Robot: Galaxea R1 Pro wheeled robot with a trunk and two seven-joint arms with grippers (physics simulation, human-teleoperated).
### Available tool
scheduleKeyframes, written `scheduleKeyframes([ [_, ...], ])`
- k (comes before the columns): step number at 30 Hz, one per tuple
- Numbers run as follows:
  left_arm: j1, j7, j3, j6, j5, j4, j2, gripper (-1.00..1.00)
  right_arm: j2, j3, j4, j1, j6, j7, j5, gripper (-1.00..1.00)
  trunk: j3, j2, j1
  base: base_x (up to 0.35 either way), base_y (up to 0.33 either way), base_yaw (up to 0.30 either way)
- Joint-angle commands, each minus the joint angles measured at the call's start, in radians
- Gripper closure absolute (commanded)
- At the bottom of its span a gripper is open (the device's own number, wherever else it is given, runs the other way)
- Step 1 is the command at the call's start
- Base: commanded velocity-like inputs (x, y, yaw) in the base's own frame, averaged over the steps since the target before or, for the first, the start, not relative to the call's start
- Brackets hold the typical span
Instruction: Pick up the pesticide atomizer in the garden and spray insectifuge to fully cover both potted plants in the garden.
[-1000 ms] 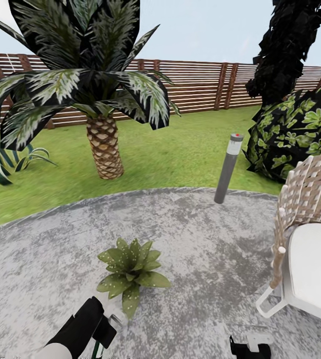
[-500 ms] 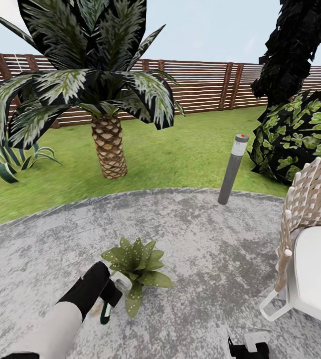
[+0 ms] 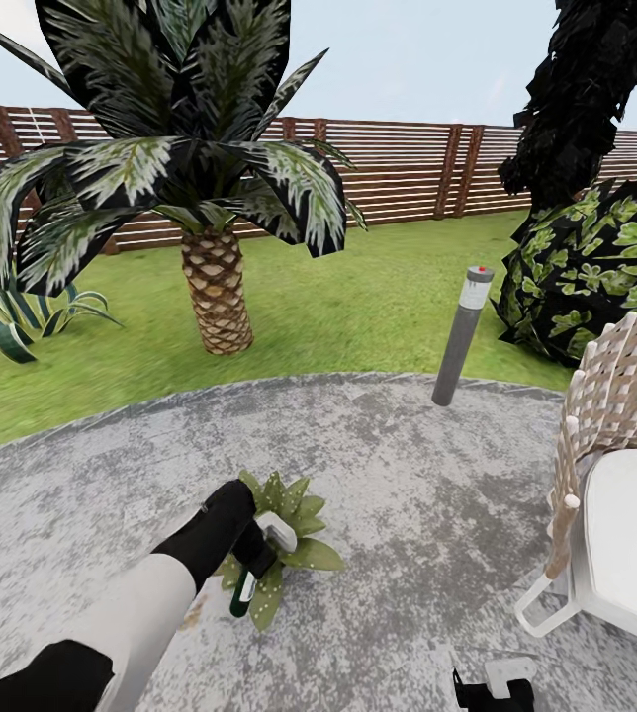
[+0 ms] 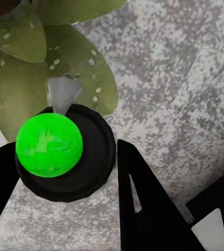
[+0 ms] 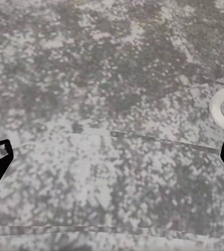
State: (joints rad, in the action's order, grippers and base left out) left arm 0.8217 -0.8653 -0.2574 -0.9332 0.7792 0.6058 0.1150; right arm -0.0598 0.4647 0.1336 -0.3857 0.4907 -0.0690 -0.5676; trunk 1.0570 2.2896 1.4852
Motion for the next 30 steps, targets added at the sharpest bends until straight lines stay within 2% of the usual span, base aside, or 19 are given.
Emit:
scheduleKeyframes([
  [1,0.007,-0.017,-0.021,-0.001,0.013,0.001,0.003,1.00,0.000,0.004,-0.001,-0.001,0.004,-0.006,-0.011,-1.00,0.001,0.000,0.000,0.000,0.000,0.000],
  [3,0.029,-0.055,-0.055,-0.016,0.012,-0.006,0.005,1.00,0.000,0.005,0.000,-0.001,0.004,-0.006,-0.011,-1.00,0.001,0.000,0.000,0.000,0.000,0.000],
  [5,0.036,-0.077,-0.065,-0.040,0.013,-0.009,0.004,1.00,0.001,0.005,0.000,-0.001,0.004,-0.006,-0.010,-1.00,0.001,0.000,0.000,0.000,0.000,0.000],
  [9,0.038,-0.085,-0.074,-0.048,0.014,-0.013,-0.004,1.00,0.001,0.005,0.000,-0.001,0.004,-0.006,-0.011,-1.00,0.001,0.000,0.000,0.000,0.000,-0.066],
  [10,0.033,-0.087,-0.098,-0.050,0.013,-0.015,-0.005,1.00,0.001,0.005,0.000,-0.001,0.004,-0.006,-0.011,-1.00,0.001,0.000,0.000,0.000,0.000,-0.278],
  [11,0.032,-0.087,-0.104,-0.050,0.012,-0.015,-0.005,1.00,0.001,0.005,0.000,-0.001,0.004,-0.006,-0.011,-1.00,0.001,0.000,0.000,0.000,0.000,-0.286],
  [16,0.030,-0.087,-0.107,-0.050,0.012,-0.017,-0.007,1.00,0.002,0.004,0.000,-0.001,0.004,-0.006,-0.011,-1.00,0.001,0.000,0.000,0.000,0.000,-0.225],
  [23,0.054,-0.091,-0.106,-0.052,0.012,-0.015,0.003,1.00,0.002,0.004,0.000,-0.001,0.005,-0.006,-0.011,-1.00,0.001,0.000,0.000,0.000,0.000,-0.014],
  [25,0.069,-0.093,-0.107,-0.053,0.011,-0.019,-0.001,1.00,0.002,0.004,0.000,-0.001,0.005,-0.006,-0.011,-1.00,0.001,0.000,0.000,0.000,0.000,0.000],
  [30,0.059,-0.092,-0.110,-0.052,0.012,-0.051,-0.007,1.00,0.002,0.004,0.000,-0.001,0.004,-0.006,-0.011,-1.00,0.001,0.000,0.000,0.000,0.000,0.000],
])
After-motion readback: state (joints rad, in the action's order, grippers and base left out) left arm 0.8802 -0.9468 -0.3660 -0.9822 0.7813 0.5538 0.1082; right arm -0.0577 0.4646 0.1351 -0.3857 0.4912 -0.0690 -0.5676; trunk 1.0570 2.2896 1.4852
